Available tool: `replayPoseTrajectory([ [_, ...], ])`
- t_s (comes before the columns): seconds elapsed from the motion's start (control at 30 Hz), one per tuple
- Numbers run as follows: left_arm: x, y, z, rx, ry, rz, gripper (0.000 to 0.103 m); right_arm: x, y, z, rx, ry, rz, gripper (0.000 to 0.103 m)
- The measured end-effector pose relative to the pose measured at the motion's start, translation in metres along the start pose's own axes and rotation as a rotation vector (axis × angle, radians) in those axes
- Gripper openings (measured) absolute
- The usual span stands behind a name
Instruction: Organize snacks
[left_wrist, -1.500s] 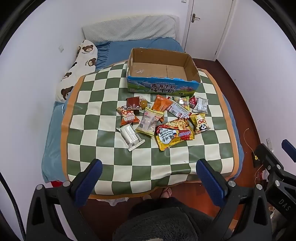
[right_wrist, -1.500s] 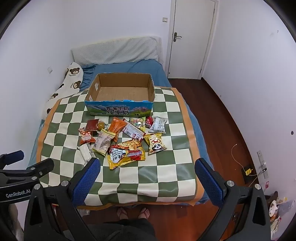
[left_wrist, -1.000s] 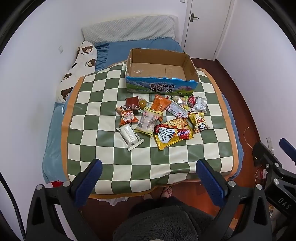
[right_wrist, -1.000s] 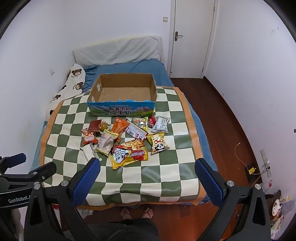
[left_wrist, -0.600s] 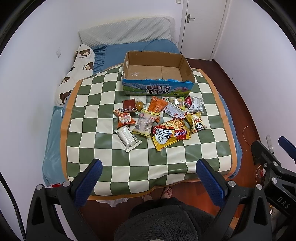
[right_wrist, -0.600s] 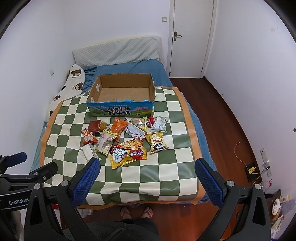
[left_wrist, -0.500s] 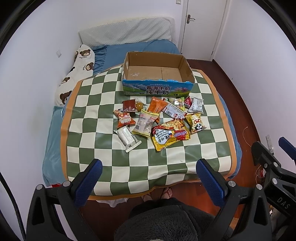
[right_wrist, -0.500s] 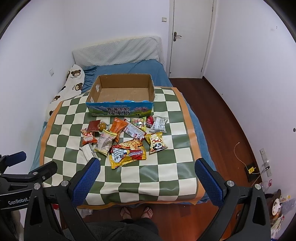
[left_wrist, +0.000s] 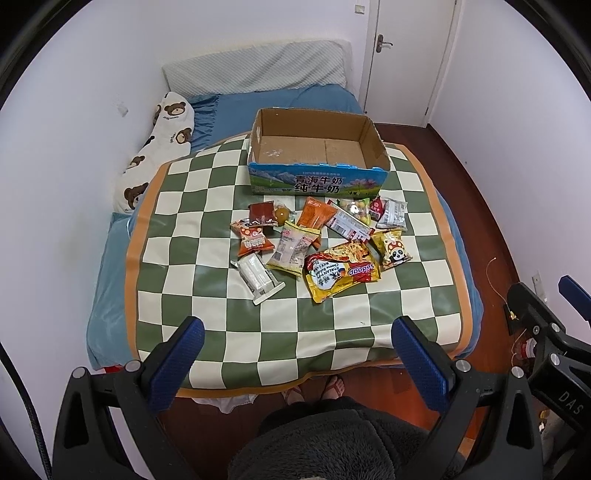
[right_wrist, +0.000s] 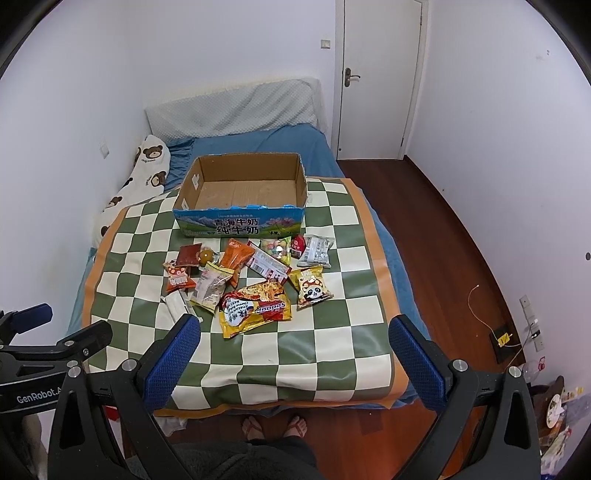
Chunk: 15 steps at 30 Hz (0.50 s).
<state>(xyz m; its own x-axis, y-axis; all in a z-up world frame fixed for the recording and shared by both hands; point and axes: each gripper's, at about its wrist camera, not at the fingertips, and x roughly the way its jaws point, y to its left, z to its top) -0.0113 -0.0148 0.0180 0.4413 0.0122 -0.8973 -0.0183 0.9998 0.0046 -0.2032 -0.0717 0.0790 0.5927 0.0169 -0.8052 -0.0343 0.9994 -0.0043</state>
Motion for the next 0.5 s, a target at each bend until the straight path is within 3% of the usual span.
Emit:
replayPoseTrajectory([
  [0.5,-0.0029,0.0039,-0.0022,-0.028,-0.014,0.011,0.103,-0.0023,0.0036,0.0021,-0.016,-0.011,0.008,0.103],
])
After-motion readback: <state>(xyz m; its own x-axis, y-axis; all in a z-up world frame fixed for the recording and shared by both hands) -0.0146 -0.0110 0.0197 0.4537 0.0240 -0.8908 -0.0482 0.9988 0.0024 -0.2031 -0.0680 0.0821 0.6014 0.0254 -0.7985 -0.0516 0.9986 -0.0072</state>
